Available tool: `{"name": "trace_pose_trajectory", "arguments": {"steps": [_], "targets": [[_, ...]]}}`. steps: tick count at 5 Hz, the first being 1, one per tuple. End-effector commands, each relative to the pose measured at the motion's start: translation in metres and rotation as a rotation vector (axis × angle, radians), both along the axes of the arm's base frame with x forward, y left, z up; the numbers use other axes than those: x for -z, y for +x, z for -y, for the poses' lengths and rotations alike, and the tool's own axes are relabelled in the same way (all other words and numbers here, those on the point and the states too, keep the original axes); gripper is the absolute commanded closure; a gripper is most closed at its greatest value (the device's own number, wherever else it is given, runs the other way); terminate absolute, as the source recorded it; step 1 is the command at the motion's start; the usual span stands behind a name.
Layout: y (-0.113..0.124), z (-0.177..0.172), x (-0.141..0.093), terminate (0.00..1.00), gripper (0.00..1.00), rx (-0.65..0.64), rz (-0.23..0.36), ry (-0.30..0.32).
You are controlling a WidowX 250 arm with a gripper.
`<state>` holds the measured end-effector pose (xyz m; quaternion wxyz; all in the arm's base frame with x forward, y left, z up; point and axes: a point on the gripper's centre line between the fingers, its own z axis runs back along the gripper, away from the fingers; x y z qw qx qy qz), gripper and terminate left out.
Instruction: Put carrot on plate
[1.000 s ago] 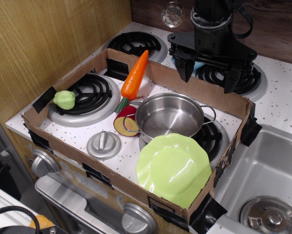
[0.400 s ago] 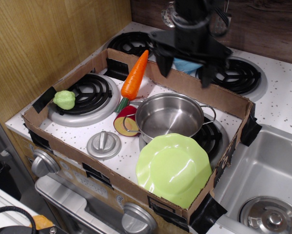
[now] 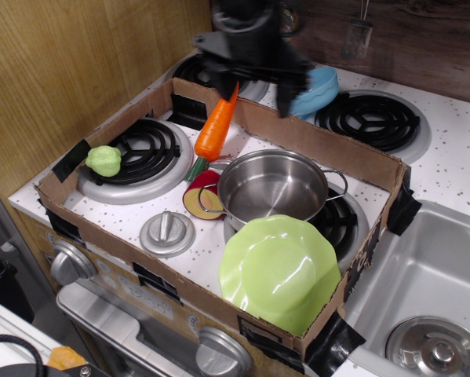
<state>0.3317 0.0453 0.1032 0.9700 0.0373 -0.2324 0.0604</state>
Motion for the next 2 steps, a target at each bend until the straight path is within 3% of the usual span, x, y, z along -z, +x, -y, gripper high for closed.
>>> {"name": "trace_pose_trajectory", "arguments": {"steps": [1, 2], "targets": [[0.0065, -0.0447, -0.0104, 0.0, 0.0, 0.007, 0.098, 0.033], [0.0143, -0.0495, -0.005, 0.0, 0.0, 0.002, 0.076, 0.02]]}}
